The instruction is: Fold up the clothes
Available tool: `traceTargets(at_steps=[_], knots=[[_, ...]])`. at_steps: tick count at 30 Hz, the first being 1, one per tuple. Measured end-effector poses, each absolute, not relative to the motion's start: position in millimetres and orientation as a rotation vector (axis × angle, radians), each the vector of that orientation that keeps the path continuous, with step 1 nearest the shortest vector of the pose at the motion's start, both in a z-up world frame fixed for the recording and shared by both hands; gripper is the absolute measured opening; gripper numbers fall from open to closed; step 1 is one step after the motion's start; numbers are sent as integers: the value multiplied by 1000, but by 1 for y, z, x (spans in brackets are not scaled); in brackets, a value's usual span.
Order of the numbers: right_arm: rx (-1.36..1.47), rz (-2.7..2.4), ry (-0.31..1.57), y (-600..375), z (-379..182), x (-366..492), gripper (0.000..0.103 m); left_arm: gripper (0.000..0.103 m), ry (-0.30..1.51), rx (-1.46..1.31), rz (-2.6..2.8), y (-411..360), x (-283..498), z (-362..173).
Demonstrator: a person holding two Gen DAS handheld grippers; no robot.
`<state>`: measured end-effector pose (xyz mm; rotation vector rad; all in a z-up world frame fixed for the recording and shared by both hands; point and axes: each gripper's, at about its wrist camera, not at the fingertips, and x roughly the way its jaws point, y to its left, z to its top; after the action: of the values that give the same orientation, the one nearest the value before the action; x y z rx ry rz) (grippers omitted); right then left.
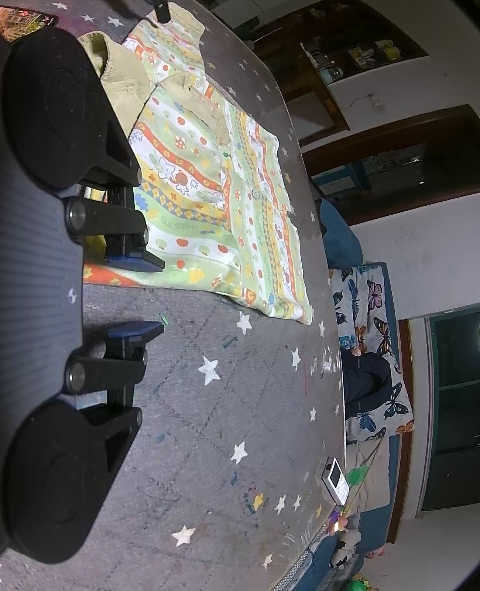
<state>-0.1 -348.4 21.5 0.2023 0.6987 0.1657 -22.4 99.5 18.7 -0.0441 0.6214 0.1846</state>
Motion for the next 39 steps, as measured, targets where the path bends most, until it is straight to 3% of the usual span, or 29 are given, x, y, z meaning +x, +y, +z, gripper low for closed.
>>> traceTargets(at_steps=[8,18,22,24,26,31,34,39], knots=[[210,156,692,-351,23,-1,36,97,568,-118,350,140,-25,27],[204,163,667,-347,30,-5,36,90,594,-178,445,188,-3,18],[202,169,660,-344,32,-7,36,71,623,-194,424,191,4,13],[201,173,657,-342,33,-8,36,69,620,-195,420,190,5,11],[200,177,653,-341,34,-9,36,60,615,-200,412,188,6,12],[198,186,645,-337,37,-12,36,24,609,-200,376,182,7,13],[197,191,640,-335,38,-13,36,17,602,-212,367,179,7,15],[191,201,632,-334,41,-17,36,15,579,-243,331,176,0,27]])
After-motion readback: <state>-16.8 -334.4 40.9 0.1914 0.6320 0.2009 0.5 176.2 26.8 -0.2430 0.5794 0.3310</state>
